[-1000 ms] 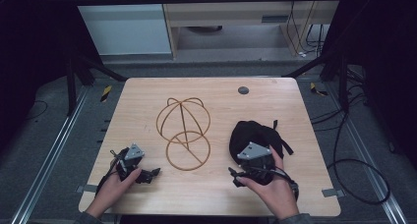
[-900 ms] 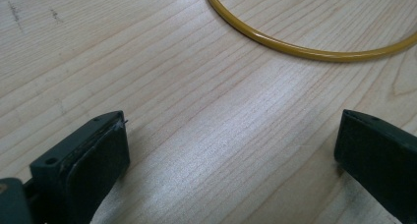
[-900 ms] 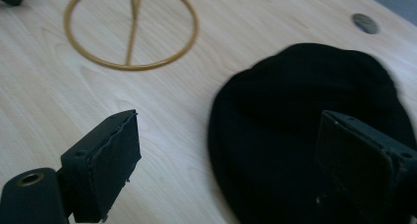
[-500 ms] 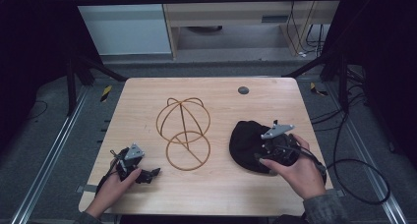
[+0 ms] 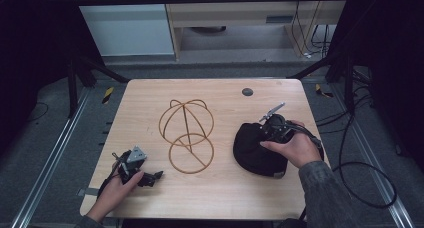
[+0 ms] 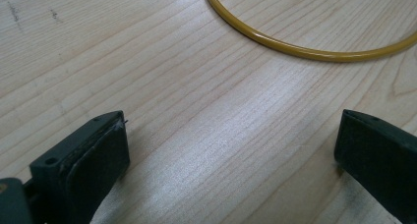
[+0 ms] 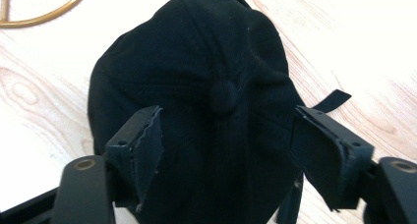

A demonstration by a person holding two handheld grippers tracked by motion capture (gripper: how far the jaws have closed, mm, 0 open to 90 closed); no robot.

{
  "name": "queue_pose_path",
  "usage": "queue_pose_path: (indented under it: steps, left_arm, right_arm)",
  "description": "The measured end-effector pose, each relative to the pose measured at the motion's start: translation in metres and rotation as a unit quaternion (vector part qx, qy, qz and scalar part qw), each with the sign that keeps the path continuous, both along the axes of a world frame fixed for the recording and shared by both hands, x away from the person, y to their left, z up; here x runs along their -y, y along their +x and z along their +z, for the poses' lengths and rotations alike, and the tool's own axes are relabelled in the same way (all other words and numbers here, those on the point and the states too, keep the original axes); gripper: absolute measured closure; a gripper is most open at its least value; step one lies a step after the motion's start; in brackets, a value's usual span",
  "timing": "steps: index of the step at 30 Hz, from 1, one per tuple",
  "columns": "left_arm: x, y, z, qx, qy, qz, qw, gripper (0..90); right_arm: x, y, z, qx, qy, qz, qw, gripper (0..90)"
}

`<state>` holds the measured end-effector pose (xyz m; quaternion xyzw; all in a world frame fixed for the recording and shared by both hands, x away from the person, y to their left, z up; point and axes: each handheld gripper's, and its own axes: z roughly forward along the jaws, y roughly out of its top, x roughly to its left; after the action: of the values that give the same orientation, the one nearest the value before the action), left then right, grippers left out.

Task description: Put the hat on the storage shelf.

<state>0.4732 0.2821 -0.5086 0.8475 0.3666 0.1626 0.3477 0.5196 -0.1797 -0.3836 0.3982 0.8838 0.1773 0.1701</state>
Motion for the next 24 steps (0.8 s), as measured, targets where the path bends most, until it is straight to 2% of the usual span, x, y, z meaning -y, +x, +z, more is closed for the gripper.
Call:
queue_pose_path:
  steps: [8, 11, 24]
  left_arm:
    - [0.000, 0.000, 0.000, 0.000, 0.000, -0.001, 1.0000, 0.0]
    - [0.000, 0.000, 0.000, 0.000, 0.000, -0.001, 1.0000, 0.0]
    - [0.000, 0.000, 0.000, 0.000, 0.000, -0.001, 1.0000, 0.0]
  right_arm:
    - [-0.004, 0.012, -0.002, -0.017, -0.012, 0.006, 0.9998, 32.2]
    - [-0.004, 0.017, -0.003, -0.026, -0.007, 0.008, 0.9996, 36.0]
    - [-0.005, 0.025, -0.011, -0.048, -0.018, 0.011, 0.9986, 45.2]
